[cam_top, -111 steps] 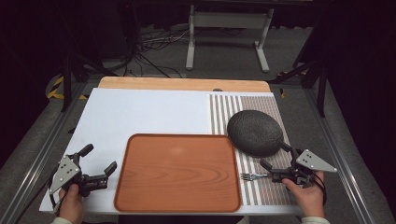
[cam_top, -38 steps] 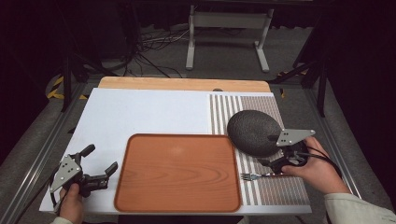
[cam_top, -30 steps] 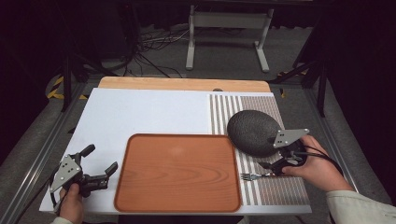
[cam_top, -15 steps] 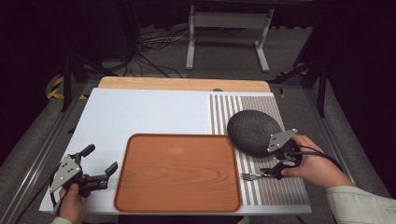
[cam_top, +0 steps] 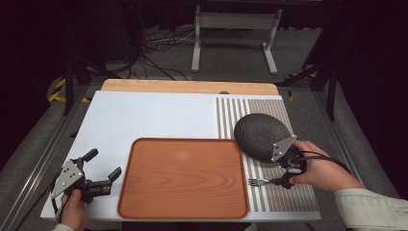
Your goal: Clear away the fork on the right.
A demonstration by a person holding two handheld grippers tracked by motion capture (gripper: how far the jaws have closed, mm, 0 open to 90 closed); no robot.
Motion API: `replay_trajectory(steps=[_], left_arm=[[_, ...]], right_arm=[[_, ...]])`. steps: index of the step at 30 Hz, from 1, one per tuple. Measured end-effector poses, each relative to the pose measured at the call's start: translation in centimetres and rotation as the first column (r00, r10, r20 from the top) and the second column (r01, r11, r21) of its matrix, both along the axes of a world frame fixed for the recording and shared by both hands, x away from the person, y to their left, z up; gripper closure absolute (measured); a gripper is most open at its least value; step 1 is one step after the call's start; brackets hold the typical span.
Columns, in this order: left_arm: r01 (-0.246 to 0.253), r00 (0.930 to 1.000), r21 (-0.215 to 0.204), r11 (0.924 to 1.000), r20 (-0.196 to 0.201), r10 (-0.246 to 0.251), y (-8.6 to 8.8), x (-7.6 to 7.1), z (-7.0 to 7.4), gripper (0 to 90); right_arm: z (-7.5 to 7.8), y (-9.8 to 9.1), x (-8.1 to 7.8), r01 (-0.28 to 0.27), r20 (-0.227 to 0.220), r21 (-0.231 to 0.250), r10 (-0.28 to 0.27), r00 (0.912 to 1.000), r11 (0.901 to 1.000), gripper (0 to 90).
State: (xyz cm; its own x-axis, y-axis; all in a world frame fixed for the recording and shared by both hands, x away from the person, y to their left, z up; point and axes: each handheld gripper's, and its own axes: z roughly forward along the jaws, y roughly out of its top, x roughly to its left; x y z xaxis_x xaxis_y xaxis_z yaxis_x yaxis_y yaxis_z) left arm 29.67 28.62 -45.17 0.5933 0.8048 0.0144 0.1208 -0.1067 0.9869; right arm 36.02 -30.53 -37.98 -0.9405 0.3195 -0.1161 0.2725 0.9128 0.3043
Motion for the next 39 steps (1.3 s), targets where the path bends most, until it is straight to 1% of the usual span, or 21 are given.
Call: replay_trajectory(steps=[1,4,7,9,11,13,14,16,17,19,20,22,23,25,26,31,32,35,37,38,39], left_arm=[[0.001,1.0000,0.000,1.0000,0.000,-0.001,0.0,0.0,0.0,0.2],[0.003,1.0000,-0.001,1.0000,-0.002,-0.003,-0.1,0.0,0.0,0.2],[0.005,1.0000,0.000,1.0000,-0.002,-0.005,-0.1,0.0,0.0,0.2],[0.004,1.0000,-0.001,1.0000,-0.001,-0.004,-0.1,0.0,0.0,0.2],[0.001,1.0000,0.001,1.0000,-0.001,-0.001,0.1,0.0,0.0,0.3],[0.001,1.0000,-0.003,1.0000,-0.002,-0.001,0.0,0.0,0.0,0.2],[0.001,1.0000,-0.002,1.0000,-0.002,-0.001,0.0,0.0,0.0,0.3],[0.003,1.0000,-0.003,1.0000,-0.003,-0.003,0.0,0.0,0.0,0.2],[0.003,1.0000,-0.003,1.0000,-0.003,-0.003,0.0,0.0,0.0,0.3],[0.002,1.0000,-0.003,1.0000,-0.002,-0.002,0.0,0.0,0.0,0.2],[0.002,1.0000,-0.003,1.0000,-0.001,-0.002,0.0,0.0,0.0,0.2],[0.001,1.0000,-0.003,1.0000,-0.002,-0.001,0.0,0.0,0.0,0.2],[0.003,1.0000,-0.002,1.0000,-0.005,-0.003,0.0,0.0,-0.1,0.2],[0.005,1.0000,-0.001,1.0000,-0.006,-0.005,0.0,0.1,-0.1,0.2],[0.005,1.0000,-0.001,1.0000,-0.006,-0.005,0.0,0.1,-0.1,0.3],[0.003,1.0000,-0.004,1.0000,-0.003,-0.003,-0.1,0.0,-0.1,0.2],[0.003,1.0000,-0.004,1.0000,-0.003,-0.003,-0.1,0.0,-0.1,0.3],[0.005,1.0000,-0.002,1.0000,-0.003,-0.005,-0.1,0.0,-0.1,0.2],[0.005,1.0000,-0.002,1.0000,-0.003,-0.005,-0.1,0.0,-0.1,0.2],[0.005,1.0000,-0.003,1.0000,-0.003,-0.005,-0.1,0.0,-0.1,0.2],[0.004,1.0000,-0.003,1.0000,-0.002,-0.004,-0.1,0.0,-0.1,0.2]], right_arm=[[-0.1,0.1,-0.1,0.008,-0.020,-0.017,-0.009,0.9998,0.9998,16.5],[-0.2,0.1,-0.1,-0.001,-0.029,-0.026,0.000,0.9996,0.9997,16.7],[-0.3,0.1,-0.2,0.000,-0.043,-0.045,-0.001,0.9991,0.9990,17.3],[-0.3,0.1,-0.1,-0.004,-0.045,-0.045,0.002,0.9990,0.9990,17.4],[-0.4,0.0,-0.2,0.000,-0.056,-0.057,-0.003,0.9984,0.9984,18.1],[-0.4,0.0,-0.2,-0.016,-0.052,-0.050,0.013,0.9986,0.9986,24.7],[-0.4,0.0,-0.3,-0.015,-0.058,-0.049,0.012,0.9982,0.9987,25.6],[-0.5,0.1,-0.2,-0.033,-0.051,-0.060,0.030,0.9982,0.9976,26.7],[-0.6,0.1,-0.1,-0.065,-0.047,-0.071,0.062,0.9969,0.9953,28.6],[-0.6,0.1,-0.1,-0.066,-0.051,-0.078,0.062,0.9968,0.9948,30.6],[-0.8,0.0,0.0,-0.082,-0.065,-0.104,0.076,0.9950,0.9912,34.4],[-0.9,-0.1,0.0,-0.088,-0.070,-0.110,0.081,0.9943,0.9901,35.2],[-1.0,-0.1,0.0,-0.094,-0.081,-0.130,0.084,0.9932,0.9871,38.3],[-1.2,-0.2,0.0,-0.106,-0.103,-0.151,0.091,0.9905,0.9827,42.7],[-1.2,-0.2,0.0,-0.106,-0.103,-0.151,0.091,0.9905,0.9827,42.7],[-1.7,-0.3,0.1,-0.142,-0.136,-0.205,0.115,0.9840,0.9684,53.4],[-1.7,-0.3,0.1,-0.157,-0.142,-0.222,0.127,0.9817,0.9624,55.7],[-2.0,-0.3,0.2,-0.180,-0.149,-0.246,0.146,0.9781,0.9524,58.8],[-2.0,-0.3,0.1,-0.181,-0.151,-0.254,0.146,0.9777,0.9501,59.8],[-2.1,-0.3,0.2,-0.189,-0.159,-0.267,0.150,0.9757,0.9450,61.2],[-2.2,-0.3,0.2,-0.194,-0.162,-0.272,0.154,0.9746,0.9426,61.9]])
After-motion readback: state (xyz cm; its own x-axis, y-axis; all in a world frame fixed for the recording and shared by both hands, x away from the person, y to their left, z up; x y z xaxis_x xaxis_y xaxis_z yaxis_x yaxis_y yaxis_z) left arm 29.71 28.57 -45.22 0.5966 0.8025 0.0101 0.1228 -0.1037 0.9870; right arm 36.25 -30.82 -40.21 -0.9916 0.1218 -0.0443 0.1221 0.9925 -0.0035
